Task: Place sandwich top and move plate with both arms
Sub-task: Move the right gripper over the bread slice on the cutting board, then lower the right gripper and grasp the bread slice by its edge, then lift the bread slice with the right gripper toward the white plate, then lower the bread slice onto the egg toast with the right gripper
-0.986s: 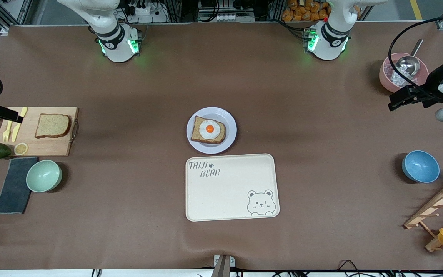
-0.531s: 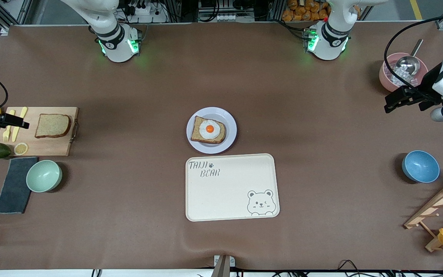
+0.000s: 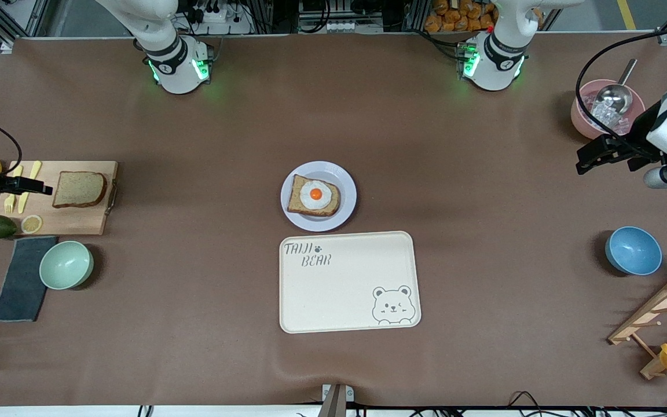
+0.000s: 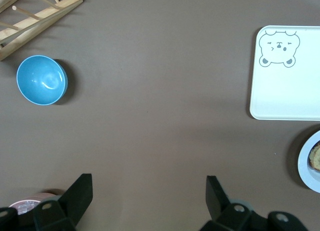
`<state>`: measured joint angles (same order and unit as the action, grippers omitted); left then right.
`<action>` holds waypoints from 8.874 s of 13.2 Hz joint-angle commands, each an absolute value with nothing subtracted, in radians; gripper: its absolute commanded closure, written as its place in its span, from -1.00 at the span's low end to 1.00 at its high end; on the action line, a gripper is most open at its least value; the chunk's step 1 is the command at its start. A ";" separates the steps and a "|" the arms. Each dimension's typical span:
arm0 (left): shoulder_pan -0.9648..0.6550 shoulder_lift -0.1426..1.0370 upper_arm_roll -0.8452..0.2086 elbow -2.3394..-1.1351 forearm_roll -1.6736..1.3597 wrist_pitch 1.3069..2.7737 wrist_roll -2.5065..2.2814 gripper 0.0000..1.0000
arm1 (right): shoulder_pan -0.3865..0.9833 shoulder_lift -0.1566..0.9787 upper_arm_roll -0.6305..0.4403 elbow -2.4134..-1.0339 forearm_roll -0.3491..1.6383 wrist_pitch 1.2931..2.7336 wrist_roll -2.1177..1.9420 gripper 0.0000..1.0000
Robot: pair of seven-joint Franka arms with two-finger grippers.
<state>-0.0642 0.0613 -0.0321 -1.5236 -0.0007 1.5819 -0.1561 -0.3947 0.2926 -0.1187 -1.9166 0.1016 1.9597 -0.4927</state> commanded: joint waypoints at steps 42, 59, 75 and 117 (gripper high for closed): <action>-0.049 0.075 -0.035 -1.528 0.012 1.608 -0.138 -1.00 | -0.555 0.491 -0.095 -1.893 0.321 1.967 -0.781 1.00; -0.049 0.089 -0.032 -1.554 0.021 1.605 -0.155 -1.00 | -0.272 0.272 -0.091 -1.963 0.463 1.799 -0.574 1.00; -0.051 0.097 -0.031 -1.546 0.021 1.617 -0.172 -1.00 | 0.271 0.164 -0.091 -2.140 0.810 2.086 -0.264 1.00; -0.051 0.129 -0.032 -1.548 0.041 1.624 -0.167 -1.00 | 0.687 0.310 -0.097 -2.191 1.175 2.562 -0.179 0.31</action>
<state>-0.0480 0.1260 -0.0283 -1.5532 0.0167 1.6158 -0.1602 0.6989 0.3100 -0.0958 -2.2077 1.1541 2.5673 -0.1842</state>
